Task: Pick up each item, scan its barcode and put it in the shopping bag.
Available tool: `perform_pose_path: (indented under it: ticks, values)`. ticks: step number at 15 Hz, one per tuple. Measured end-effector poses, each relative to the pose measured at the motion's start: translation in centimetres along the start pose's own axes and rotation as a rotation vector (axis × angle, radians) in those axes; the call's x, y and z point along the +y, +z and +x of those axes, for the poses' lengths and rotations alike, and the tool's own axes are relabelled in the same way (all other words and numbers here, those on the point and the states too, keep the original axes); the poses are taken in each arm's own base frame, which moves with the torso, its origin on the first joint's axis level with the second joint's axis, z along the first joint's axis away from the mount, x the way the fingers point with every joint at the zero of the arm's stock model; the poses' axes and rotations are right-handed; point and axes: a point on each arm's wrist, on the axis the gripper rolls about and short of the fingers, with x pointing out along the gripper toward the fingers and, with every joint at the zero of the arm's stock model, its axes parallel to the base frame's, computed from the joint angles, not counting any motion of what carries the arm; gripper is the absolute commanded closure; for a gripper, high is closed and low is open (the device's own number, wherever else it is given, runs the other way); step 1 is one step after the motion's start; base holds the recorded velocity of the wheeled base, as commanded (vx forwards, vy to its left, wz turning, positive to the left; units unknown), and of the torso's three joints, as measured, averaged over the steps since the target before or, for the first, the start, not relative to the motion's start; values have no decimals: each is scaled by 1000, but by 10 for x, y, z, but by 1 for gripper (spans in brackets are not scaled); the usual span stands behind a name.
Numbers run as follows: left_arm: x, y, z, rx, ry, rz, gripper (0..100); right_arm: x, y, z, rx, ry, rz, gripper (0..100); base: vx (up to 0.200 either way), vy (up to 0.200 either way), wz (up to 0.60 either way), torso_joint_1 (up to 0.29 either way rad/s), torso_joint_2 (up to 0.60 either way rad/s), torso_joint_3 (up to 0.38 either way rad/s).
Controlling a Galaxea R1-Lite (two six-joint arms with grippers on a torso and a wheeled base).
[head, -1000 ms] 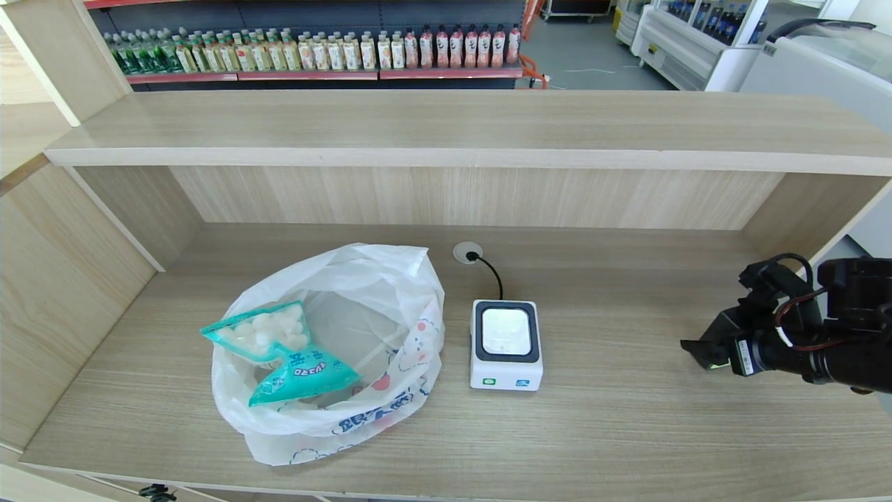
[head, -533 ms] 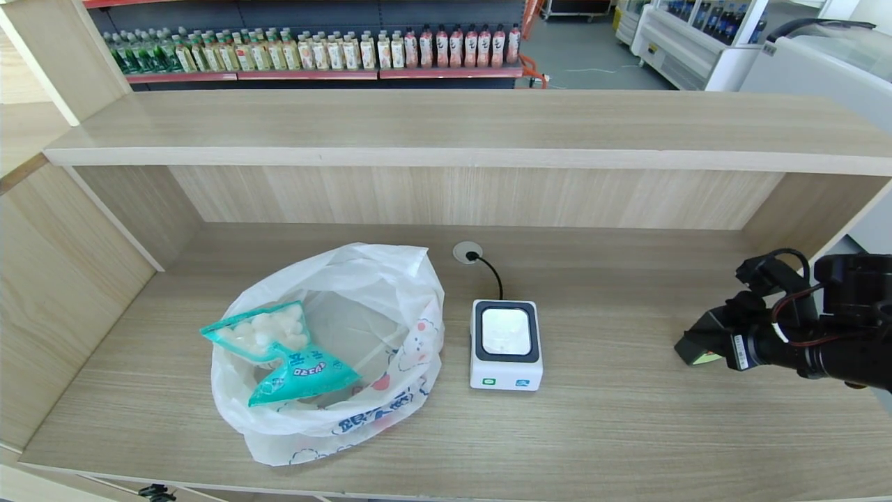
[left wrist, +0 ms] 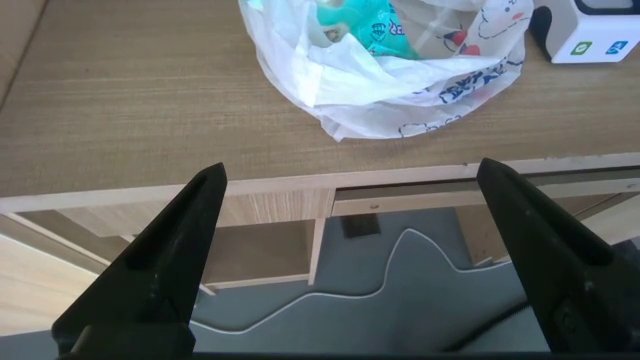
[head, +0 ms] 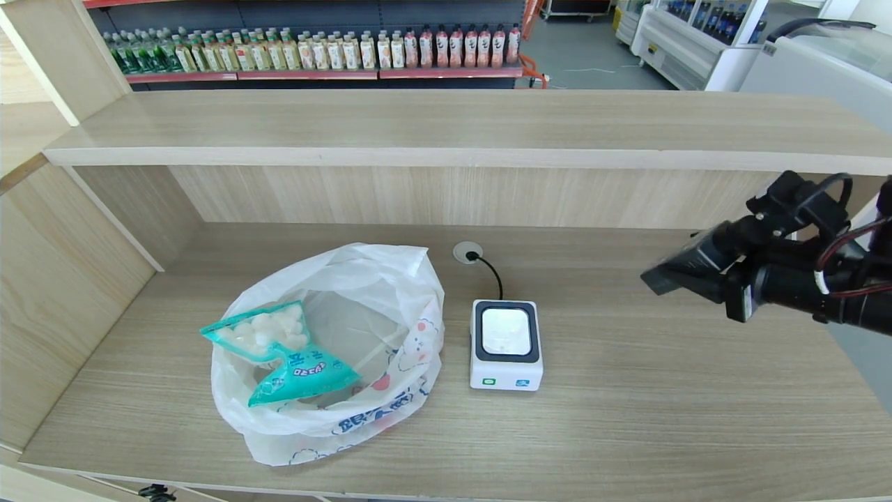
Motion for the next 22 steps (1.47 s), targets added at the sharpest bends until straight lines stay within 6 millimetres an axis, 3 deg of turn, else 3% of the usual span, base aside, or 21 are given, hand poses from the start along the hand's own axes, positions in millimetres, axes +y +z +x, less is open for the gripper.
perform_pose_path:
  ticks: [2, 6, 10, 14, 22]
  values:
    - [0, 0, 0, 0, 0, 0, 0, 12, 35, -17, -216, 102, -369, 100, 0, 0, 0, 0, 0, 0]
    - [0, 0, 0, 0, 0, 0, 0, 26, 75, -35, -541, 123, -950, 100, 0, 0, 0, 0, 0, 0]
    - [0, 0, 0, 0, 0, 0, 0, 52, 101, -37, -735, 155, -1177, 100, 0, 0, 0, 0, 0, 0]
    - [0, 0, 0, 0, 0, 0, 0, 78, 139, -31, -989, 150, -1297, 100, 0, 0, 0, 0, 0, 0]
    - [0, 0, 0, 0, 0, 0, 0, 110, 188, 7, -1160, 137, -1283, 100, 0, 0, 0, 0, 0, 0]
